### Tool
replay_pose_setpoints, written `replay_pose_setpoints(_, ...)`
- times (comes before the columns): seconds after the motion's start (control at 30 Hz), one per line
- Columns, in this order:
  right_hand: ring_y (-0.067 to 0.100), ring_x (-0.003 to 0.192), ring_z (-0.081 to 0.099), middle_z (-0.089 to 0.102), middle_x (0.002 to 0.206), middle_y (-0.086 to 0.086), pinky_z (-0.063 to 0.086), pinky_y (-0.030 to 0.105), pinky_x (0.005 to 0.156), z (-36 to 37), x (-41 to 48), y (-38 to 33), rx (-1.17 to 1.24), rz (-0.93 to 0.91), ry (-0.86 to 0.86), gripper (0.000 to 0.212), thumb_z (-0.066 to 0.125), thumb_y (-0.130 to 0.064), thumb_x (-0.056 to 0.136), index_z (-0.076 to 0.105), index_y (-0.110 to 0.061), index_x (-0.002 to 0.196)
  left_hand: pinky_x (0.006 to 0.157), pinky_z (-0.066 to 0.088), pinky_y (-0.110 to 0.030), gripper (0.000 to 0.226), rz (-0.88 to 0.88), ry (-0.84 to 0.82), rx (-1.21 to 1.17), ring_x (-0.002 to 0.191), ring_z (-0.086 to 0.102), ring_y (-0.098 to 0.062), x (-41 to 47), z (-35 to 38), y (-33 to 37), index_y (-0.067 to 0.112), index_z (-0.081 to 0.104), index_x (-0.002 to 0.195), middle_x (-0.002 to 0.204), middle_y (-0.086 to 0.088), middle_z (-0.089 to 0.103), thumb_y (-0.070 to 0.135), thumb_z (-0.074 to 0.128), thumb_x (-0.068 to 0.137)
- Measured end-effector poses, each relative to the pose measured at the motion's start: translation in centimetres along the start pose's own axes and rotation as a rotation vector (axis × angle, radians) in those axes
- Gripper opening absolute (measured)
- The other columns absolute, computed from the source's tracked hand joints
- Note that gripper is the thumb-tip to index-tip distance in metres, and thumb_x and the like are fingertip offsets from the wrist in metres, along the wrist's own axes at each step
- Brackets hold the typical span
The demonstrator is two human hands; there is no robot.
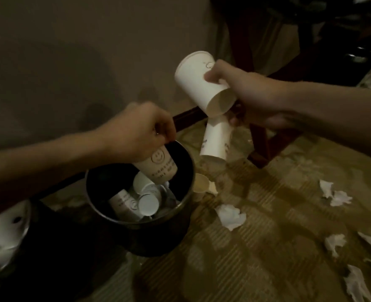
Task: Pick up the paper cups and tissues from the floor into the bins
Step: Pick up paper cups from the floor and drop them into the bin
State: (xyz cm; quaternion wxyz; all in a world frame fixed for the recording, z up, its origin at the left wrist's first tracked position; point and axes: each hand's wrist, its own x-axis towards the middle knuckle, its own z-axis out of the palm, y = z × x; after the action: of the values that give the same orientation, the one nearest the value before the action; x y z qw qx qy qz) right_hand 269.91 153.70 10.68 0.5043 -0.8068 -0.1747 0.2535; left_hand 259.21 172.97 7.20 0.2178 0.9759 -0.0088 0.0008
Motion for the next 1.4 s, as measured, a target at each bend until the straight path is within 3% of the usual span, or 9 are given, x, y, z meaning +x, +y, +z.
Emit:
replay_pose_setpoints(0.13, 0.016, 0.068, 0.059, 0.060, 0.090, 0.007, 0.038, 0.029, 0.055, 5.0, 1.1, -2.1, 0.091, -0.008, 0.007, 0.043, 0.057, -0.054, 0.081, 0.054, -0.018, 0.105, 0.062, 0.040, -0.006, 0.020, -0.075, -0.156, 0.068, 0.079, 0.059, 0.003, -2.2, 1.7, -5.3, 0.025, 0.074, 0.097, 0.093, 0.011, 0.068, 0.010, 0.064, 0.090)
replay_pose_setpoints(0.3, 0.017, 0.072, 0.057, 0.061, 0.082, 0.004, 0.040, 0.029, 0.056, 9.8, 1.5, -1.3, 0.130, 0.043, -0.048, 0.046, 0.056, -0.057, 0.078, 0.059, -0.019, 0.103, 0.090, 0.050, -0.025, 0.021, -0.225, -0.322, 0.026, 0.105, 0.064, -0.014, -3.9, 3.3, -9.5, 0.018, 0.072, 0.108, 0.111, 0.000, 0.071, 0.010, 0.069, 0.088)
replay_pose_setpoints(0.5, 0.020, 0.089, 0.056, 0.060, 0.095, 0.005, 0.041, 0.031, 0.064, 12.4, 1.4, 0.1, 0.230, 0.125, -0.130, 0.041, 0.052, -0.055, 0.084, 0.058, -0.022, 0.108, 0.084, 0.054, -0.032, 0.018, -0.106, -0.324, 0.202, 0.093, 0.063, -0.010, -3.2, 0.3, -8.7, 0.031, 0.070, 0.104, 0.102, 0.010, 0.069, 0.039, 0.065, 0.088)
replay_pose_setpoints(0.67, 0.021, 0.088, 0.061, 0.066, 0.100, 0.008, 0.044, 0.029, 0.060, 12.9, 2.5, -1.8, 0.355, 0.141, -0.135, 0.055, 0.049, -0.056, 0.082, 0.059, -0.017, 0.120, 0.080, 0.060, -0.037, 0.043, -0.273, -0.344, -0.712, 0.092, 0.073, -0.022, -2.6, -2.7, -8.5, 0.037, 0.059, 0.113, 0.101, 0.001, 0.074, 0.010, 0.071, 0.081)
replay_pose_setpoints(0.77, 0.020, 0.084, 0.061, 0.069, 0.085, 0.005, 0.043, 0.029, 0.060, 13.2, 2.8, -2.5, 0.389, 0.119, -0.188, 0.050, 0.048, -0.056, 0.083, 0.062, -0.016, 0.111, 0.077, 0.059, -0.035, 0.056, -0.264, -0.390, -0.829, 0.092, 0.073, -0.027, -3.1, -2.8, -9.1, 0.032, 0.051, 0.129, 0.109, -0.006, 0.071, 0.009, 0.073, 0.082)
replay_pose_setpoints(0.9, 0.019, 0.073, 0.065, 0.070, 0.081, 0.007, 0.048, 0.029, 0.062, 13.1, 3.0, -2.9, 0.412, 0.119, -0.226, 0.056, 0.047, -0.057, 0.083, 0.059, -0.012, 0.115, 0.067, 0.058, -0.028, 0.025, -0.245, -0.330, -0.688, 0.087, 0.074, -0.022, -3.7, -3.0, -9.5, 0.013, 0.067, 0.103, 0.096, -0.006, 0.074, 0.030, 0.073, 0.085)
replay_pose_setpoints(1.07, 0.026, 0.077, 0.070, 0.070, 0.087, 0.016, 0.056, 0.032, 0.069, 12.7, 3.5, -2.9, 0.382, 0.081, -0.247, 0.053, 0.048, -0.050, 0.088, 0.057, -0.007, 0.116, 0.054, 0.051, -0.019, 0.030, -0.194, -0.417, -0.276, 0.057, 0.064, -0.002, -4.7, -3.6, -9.9, 0.020, 0.069, 0.077, 0.060, 0.012, 0.065, 0.049, 0.066, 0.084)
replay_pose_setpoints(1.2, 0.024, 0.071, 0.070, 0.068, 0.089, 0.015, 0.056, 0.030, 0.062, 12.4, 3.5, -1.0, 0.286, 0.110, -0.300, 0.049, 0.059, -0.045, 0.085, 0.054, -0.012, 0.121, 0.055, 0.042, -0.012, 0.030, -0.119, -0.425, 0.086, 0.060, 0.057, 0.001, -5.4, -1.4, -10.3, 0.025, 0.069, 0.073, 0.061, 0.015, 0.061, 0.048, 0.063, 0.090)
replay_pose_setpoints(1.4, 0.010, 0.058, 0.062, 0.064, 0.089, 0.007, 0.048, 0.023, 0.052, 12.1, 3.4, 1.1, 0.061, 0.081, -0.288, 0.048, 0.070, -0.054, 0.075, 0.063, -0.024, 0.112, 0.068, 0.050, -0.029, 0.031, -0.132, -0.506, 0.210, 0.072, 0.059, -0.016, -6.5, 2.7, -11.3, 0.024, 0.058, 0.065, 0.069, 0.008, 0.055, 0.040, 0.068, 0.090)
